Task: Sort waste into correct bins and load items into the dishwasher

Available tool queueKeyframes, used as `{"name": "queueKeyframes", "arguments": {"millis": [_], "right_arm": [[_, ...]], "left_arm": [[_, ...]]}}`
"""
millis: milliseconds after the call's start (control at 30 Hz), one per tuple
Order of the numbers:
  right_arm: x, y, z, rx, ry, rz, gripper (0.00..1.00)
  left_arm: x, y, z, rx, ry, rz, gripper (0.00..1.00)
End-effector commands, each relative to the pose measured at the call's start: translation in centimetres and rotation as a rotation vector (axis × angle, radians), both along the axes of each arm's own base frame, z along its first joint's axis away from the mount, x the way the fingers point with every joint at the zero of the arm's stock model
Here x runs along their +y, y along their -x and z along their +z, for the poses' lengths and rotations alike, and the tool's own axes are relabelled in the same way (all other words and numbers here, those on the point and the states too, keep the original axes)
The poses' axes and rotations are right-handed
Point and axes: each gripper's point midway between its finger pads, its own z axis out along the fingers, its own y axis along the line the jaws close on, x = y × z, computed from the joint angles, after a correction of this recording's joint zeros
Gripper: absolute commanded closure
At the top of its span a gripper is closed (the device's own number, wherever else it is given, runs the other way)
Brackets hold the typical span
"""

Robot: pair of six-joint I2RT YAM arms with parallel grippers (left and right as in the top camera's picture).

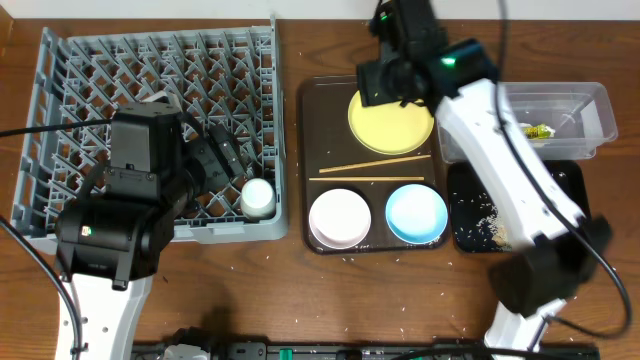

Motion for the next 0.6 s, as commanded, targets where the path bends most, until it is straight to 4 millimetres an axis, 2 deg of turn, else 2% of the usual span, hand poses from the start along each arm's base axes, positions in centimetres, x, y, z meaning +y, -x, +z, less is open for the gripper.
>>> {"name": "queueKeyframes", "arguments": {"millis": [0,133,233,333,567], "right_arm": [[0.5,-0.4,-4.1,0.068,0.075,0.048,0.45],[1.0,-0.4,-8.2,0.141,0.128,0.095,0.56],[1.4,-0.1,-10.5,0.184,0.155,0.120,0.61],[2.3,0.4,-12.9,0.218,0.183,0.163,0.62],[3.1,1.0,-16.1,0.268,0.218,0.203,0.62]], "left_arm": [[0.4,0.0,0.2,-0.003,-0.025,0.004,0.00],[0.4,0.0,0.2,-0.003,-0.025,0.004,0.00],[0.4,0.0,0.2,-0.003,-0.025,0.004,0.00],[0.3,0.0,0.2,-0.003,-0.025,0.004,0.00],[0.4,0.0,0.2,-0.003,-0.025,0.004,0.00]]}}
